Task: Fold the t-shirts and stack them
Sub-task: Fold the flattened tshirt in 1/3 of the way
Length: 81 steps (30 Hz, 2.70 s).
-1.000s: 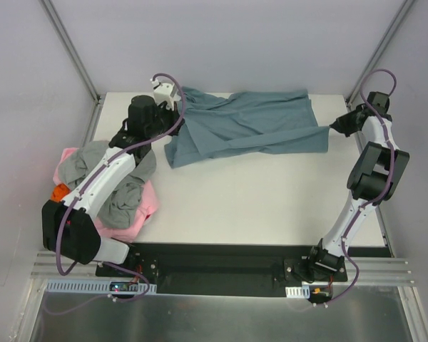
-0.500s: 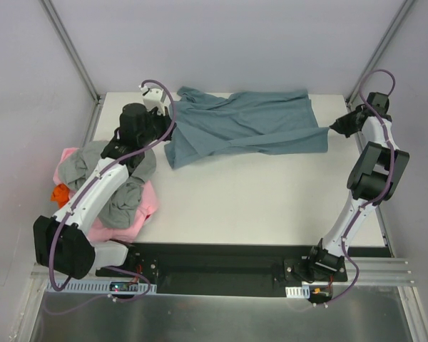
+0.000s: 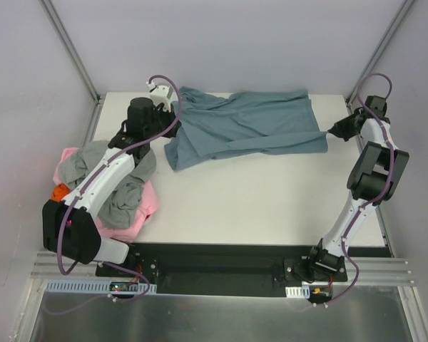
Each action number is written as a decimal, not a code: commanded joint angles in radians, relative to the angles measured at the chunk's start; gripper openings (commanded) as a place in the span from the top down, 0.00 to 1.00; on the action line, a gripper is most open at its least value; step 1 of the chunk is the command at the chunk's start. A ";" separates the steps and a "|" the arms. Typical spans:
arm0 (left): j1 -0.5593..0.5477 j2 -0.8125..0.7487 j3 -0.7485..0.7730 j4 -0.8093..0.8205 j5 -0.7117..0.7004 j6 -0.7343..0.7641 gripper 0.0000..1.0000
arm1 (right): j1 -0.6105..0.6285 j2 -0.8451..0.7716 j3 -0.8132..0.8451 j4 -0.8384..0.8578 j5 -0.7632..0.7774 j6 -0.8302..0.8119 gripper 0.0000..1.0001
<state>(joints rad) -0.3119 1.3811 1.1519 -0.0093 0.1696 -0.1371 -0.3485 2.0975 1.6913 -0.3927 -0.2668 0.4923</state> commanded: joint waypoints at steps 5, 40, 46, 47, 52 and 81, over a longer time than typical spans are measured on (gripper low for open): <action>0.036 0.073 0.129 -0.010 0.013 0.014 1.00 | 0.006 -0.060 0.016 0.023 0.012 -0.018 0.99; 0.146 0.694 0.698 -0.041 0.150 0.013 1.00 | 0.057 0.240 0.289 0.044 0.008 0.046 0.99; 0.149 0.795 0.808 -0.052 0.140 0.013 1.00 | 0.057 0.286 0.314 0.063 -0.003 0.071 0.99; 0.149 0.806 0.821 -0.054 0.136 0.013 1.00 | 0.057 0.289 0.314 0.074 -0.003 0.072 0.99; 0.152 0.875 0.902 -0.072 0.117 0.004 1.00 | 0.059 0.305 0.329 0.095 0.001 0.075 0.99; 0.162 1.093 1.198 -0.066 0.045 -0.061 1.00 | 0.077 0.342 0.285 0.190 -0.006 0.111 0.99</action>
<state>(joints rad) -0.1558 2.4584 2.3112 -0.1112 0.2230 -0.1757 -0.2821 2.4767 2.0010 -0.2226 -0.2760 0.5949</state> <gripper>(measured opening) 0.006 0.012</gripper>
